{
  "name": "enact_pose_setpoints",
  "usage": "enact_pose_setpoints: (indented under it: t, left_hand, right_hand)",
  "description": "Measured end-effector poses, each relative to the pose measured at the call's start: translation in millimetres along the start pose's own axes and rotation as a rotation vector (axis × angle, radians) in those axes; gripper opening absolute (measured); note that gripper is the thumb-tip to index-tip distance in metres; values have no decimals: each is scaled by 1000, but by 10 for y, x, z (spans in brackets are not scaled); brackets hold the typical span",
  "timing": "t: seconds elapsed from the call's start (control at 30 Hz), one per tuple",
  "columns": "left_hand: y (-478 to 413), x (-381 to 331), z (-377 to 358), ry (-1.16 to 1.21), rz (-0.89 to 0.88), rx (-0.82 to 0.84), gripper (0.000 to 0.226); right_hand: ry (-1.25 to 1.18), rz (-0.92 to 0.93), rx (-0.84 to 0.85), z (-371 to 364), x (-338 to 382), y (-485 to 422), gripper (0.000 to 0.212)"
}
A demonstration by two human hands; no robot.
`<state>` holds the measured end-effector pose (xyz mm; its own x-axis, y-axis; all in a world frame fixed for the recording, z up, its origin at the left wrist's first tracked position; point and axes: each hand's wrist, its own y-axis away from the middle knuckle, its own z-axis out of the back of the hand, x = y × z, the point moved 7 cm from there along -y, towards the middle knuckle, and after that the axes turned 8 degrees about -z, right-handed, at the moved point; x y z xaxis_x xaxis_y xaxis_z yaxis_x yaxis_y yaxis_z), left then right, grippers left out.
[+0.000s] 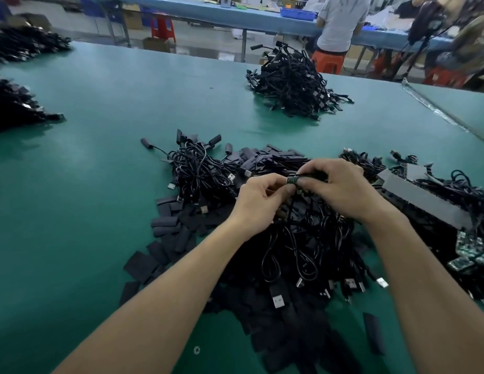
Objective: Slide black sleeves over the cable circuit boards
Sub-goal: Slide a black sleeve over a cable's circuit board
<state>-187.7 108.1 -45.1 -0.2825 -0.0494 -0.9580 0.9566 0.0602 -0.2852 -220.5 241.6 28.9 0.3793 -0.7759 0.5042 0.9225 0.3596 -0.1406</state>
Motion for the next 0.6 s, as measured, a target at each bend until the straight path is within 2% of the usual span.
enact_pose_setpoints:
  t: [0.17, 0.3, 0.43, 0.6]
  left_hand:
    - [33, 7, 23, -61, -46, -42, 6]
    - [51, 21, 24, -153, -76, -73, 15]
    - [67, 25, 31, -193, -80, -85, 10]
    - [61, -18, 33, -116, -69, -76, 15]
  right_hand:
    - [18, 8, 9, -36, -39, 16, 16]
    - [58, 33, -10, -58, -41, 27, 11]
    - [111, 77, -9, -107, -20, 38, 6]
    - [-54, 88, 43, -122, -8, 42, 16]
